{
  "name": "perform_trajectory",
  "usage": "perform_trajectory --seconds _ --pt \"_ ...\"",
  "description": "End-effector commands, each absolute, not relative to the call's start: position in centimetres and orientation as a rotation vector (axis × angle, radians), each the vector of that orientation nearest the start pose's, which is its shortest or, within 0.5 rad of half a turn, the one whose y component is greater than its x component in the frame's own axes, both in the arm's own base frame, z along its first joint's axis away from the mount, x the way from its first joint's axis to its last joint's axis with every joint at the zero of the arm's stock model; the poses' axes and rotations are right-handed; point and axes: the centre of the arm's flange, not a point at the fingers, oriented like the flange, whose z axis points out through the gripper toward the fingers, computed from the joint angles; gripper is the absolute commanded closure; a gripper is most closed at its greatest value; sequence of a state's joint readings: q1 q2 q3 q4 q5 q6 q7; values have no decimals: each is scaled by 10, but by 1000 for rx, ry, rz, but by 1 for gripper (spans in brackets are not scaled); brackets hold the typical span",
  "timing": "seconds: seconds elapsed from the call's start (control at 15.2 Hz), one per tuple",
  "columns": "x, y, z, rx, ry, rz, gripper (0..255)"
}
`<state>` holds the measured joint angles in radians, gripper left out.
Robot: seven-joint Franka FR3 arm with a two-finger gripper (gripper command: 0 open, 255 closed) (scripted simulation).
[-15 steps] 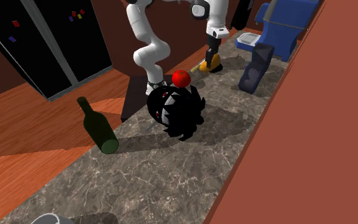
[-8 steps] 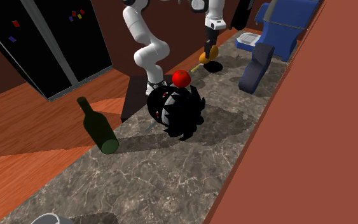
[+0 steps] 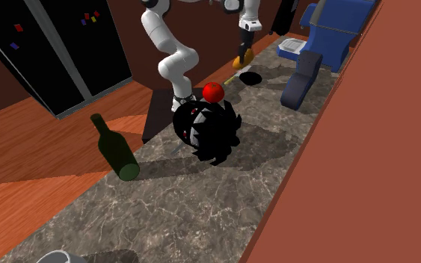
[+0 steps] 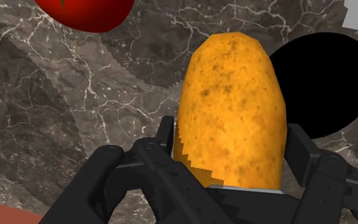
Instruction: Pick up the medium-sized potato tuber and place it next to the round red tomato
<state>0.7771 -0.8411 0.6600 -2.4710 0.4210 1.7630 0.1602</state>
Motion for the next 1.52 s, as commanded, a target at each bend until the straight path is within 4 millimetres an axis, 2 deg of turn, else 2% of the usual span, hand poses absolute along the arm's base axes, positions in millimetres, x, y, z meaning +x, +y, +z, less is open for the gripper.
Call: perform_trajectory --seconds 0.0,1.45 --pt "-18 359 490 -2760 -1548 -102 255" --pt "-18 359 374 -2760 -1548 -102 255"
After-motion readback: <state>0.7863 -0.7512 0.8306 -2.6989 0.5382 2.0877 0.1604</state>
